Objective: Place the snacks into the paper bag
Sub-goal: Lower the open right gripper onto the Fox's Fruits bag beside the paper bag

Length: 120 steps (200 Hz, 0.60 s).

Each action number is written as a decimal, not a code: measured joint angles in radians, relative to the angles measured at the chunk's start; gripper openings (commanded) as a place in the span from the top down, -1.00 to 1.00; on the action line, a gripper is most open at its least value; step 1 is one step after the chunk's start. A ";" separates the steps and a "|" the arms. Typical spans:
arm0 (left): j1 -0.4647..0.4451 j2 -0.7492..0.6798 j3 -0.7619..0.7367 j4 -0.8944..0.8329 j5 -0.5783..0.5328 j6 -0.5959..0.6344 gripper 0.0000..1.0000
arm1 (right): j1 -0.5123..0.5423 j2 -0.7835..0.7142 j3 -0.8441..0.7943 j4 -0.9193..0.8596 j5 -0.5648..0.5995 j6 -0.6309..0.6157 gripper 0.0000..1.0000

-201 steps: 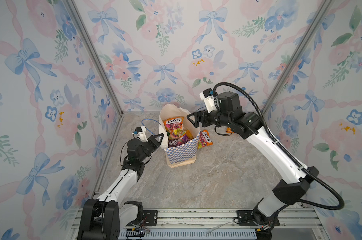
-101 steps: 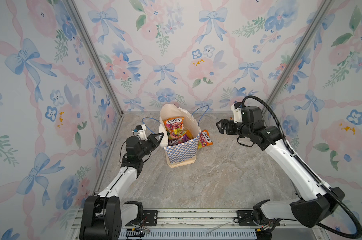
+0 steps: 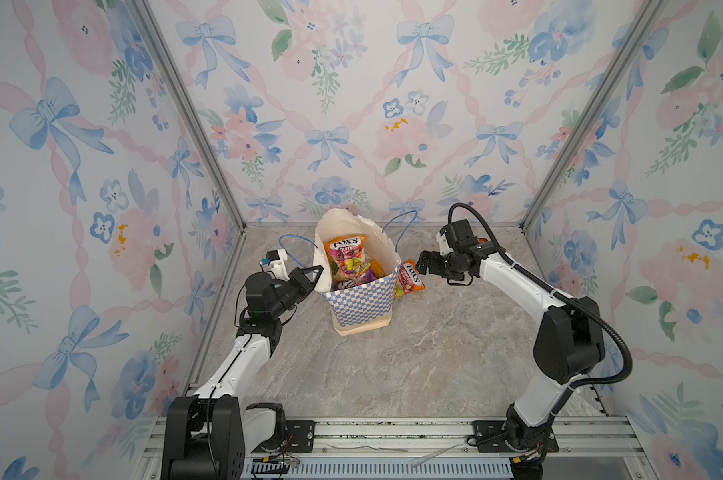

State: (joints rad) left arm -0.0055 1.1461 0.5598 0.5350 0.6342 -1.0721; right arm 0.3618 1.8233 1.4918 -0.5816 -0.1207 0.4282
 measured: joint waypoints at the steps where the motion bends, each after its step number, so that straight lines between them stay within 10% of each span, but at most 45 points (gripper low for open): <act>1: 0.000 0.000 0.000 0.000 0.000 0.000 1.00 | 0.000 0.005 0.002 0.000 -0.001 0.001 -0.93; 120: 0.029 -0.024 -0.012 -0.021 0.019 -0.004 1.00 | 0.124 0.336 0.328 -0.041 0.119 -0.009 -0.93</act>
State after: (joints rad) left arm 0.0235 1.1217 0.5476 0.5140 0.6529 -1.0763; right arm 0.4858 2.1597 1.8194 -0.6224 -0.0013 0.4194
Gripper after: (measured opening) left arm 0.048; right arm 0.965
